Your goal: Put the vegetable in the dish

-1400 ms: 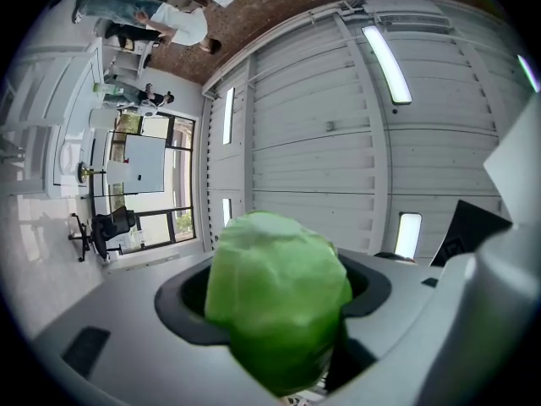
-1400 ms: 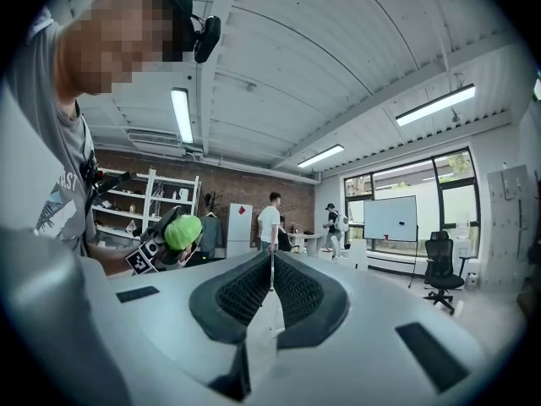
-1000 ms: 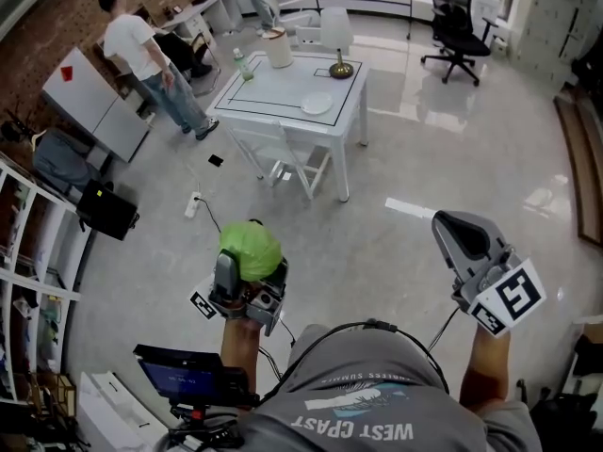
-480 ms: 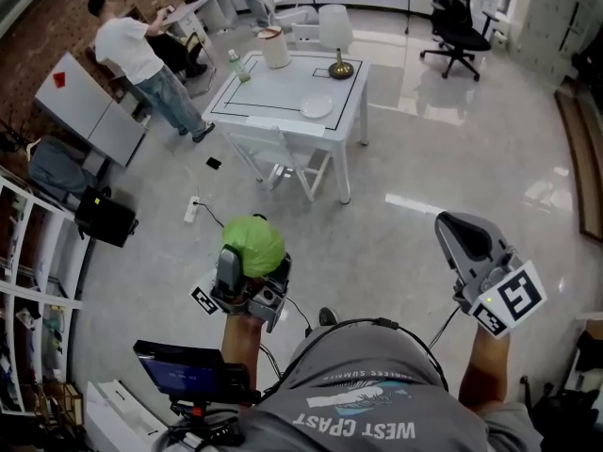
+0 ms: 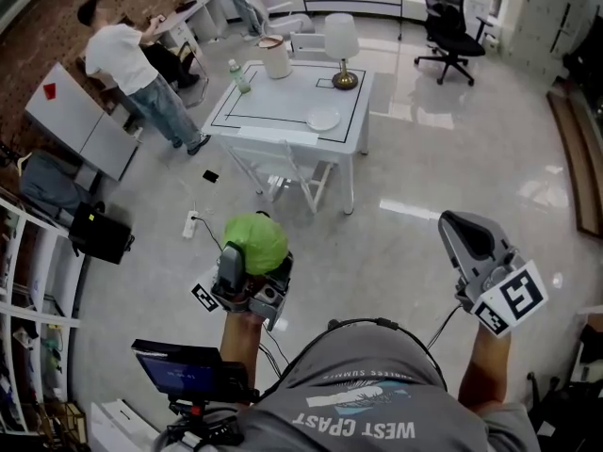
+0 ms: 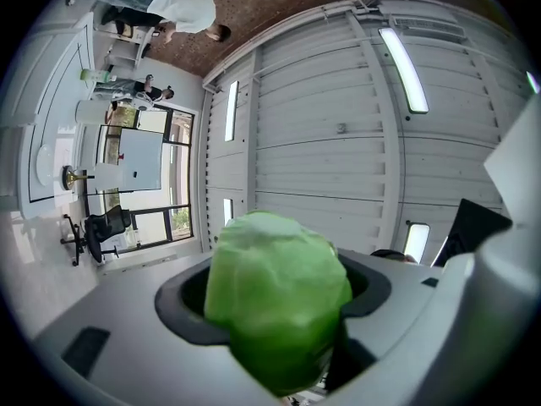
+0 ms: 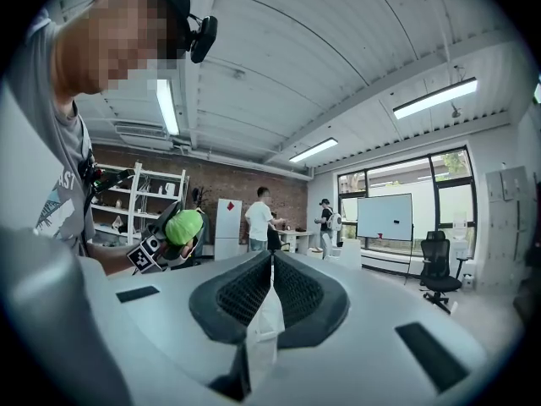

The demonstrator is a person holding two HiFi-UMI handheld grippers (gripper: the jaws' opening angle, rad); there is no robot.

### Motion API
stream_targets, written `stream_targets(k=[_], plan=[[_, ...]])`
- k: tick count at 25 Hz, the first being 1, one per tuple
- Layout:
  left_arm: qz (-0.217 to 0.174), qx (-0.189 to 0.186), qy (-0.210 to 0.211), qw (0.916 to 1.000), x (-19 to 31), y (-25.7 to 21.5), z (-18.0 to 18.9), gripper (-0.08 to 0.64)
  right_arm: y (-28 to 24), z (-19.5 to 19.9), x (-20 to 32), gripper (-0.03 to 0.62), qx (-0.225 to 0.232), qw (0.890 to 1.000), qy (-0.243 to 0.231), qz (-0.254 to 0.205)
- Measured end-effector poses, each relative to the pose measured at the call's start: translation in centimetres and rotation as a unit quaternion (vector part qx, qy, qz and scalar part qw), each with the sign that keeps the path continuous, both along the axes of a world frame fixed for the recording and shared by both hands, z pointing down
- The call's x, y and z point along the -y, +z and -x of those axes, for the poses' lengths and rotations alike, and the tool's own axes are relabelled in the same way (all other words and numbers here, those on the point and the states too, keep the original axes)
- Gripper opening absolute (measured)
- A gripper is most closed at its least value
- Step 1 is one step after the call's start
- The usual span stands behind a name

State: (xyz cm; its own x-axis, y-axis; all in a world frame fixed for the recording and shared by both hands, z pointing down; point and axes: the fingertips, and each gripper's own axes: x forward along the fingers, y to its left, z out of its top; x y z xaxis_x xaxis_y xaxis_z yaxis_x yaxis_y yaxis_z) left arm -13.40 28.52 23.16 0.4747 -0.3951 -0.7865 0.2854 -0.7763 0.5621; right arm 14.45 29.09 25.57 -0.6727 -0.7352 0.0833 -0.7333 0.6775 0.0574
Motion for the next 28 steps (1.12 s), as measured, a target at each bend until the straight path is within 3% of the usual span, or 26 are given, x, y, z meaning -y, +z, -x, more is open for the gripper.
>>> stream_targets(k=[10,21,28], plan=[[0.004,-0.001,0.0,1.0,3.8,0.3,1.0,0.334,0.2,1.5,3.9,0.009,-0.009,1.0,-0.008,0.007],[0.0,0.011,-0.044,0.999,9.6,-1.0,-4.6,0.334,-1.0,-3.8,11.1,0.009,0.007,0.999,-0.053,0.002],[0.004,0.024,-0.067,0.9975,10.8,-0.3,-5.7,0.334,0.0,-3.9,13.2,0.009,0.008,0.997,-0.083,0.004]])
